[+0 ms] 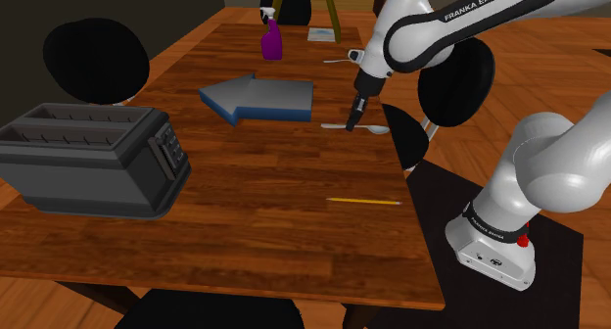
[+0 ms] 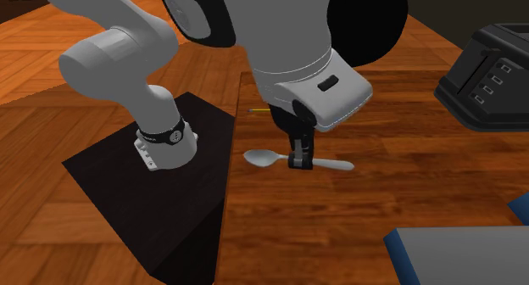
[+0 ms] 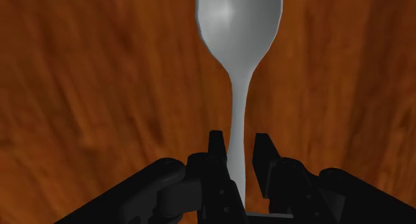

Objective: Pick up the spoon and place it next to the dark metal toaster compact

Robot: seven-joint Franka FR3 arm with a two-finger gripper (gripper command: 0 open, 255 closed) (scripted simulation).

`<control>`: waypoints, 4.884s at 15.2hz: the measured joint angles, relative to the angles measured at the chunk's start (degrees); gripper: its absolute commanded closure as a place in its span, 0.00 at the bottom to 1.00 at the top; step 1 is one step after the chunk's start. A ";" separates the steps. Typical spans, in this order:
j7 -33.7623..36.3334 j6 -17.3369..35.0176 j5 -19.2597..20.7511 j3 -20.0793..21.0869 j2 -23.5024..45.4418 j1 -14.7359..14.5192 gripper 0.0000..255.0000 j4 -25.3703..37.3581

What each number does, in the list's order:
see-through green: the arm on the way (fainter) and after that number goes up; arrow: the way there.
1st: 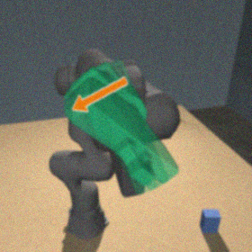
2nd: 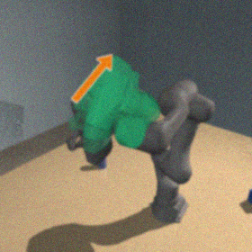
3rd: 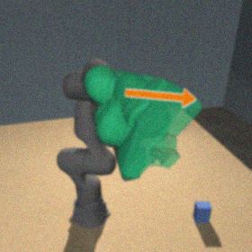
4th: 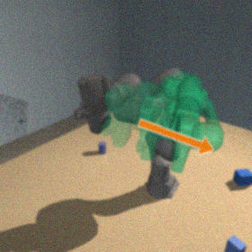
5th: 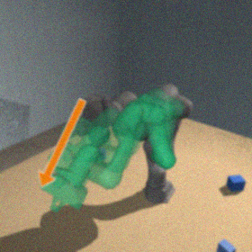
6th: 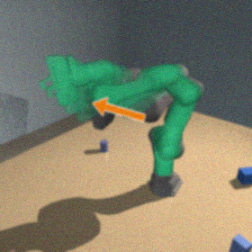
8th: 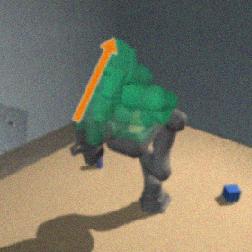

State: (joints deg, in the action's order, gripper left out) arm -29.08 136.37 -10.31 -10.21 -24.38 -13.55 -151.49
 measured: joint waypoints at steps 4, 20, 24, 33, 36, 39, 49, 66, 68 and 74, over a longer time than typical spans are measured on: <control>1.03 -3.76 0.83 0.35 -1.77 0.45 1.00 2.06; 4.12 -17.14 2.60 1.38 -6.24 1.25 1.00 11.17; 4.76 -20.28 2.82 1.57 -6.74 1.29 1.00 13.88; 5.92 -26.95 3.12 1.80 -6.96 1.26 1.00 20.40; 6.29 -29.26 3.17 1.83 -6.75 1.22 1.00 22.95; 6.71 -31.47 3.20 1.93 -6.45 1.14 1.00 25.49; 17.21 -29.34 0.77 10.45 -3.05 -2.36 1.00 28.36; 40.33 -25.36 3.89 26.95 17.01 -8.55 1.00 47.38; 43.60 -25.27 5.55 28.77 20.41 -9.61 1.00 50.87; 52.11 -27.81 11.75 32.47 31.81 -13.64 1.00 64.37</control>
State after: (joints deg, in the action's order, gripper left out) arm 23.04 108.56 1.43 22.26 7.44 -27.19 -87.12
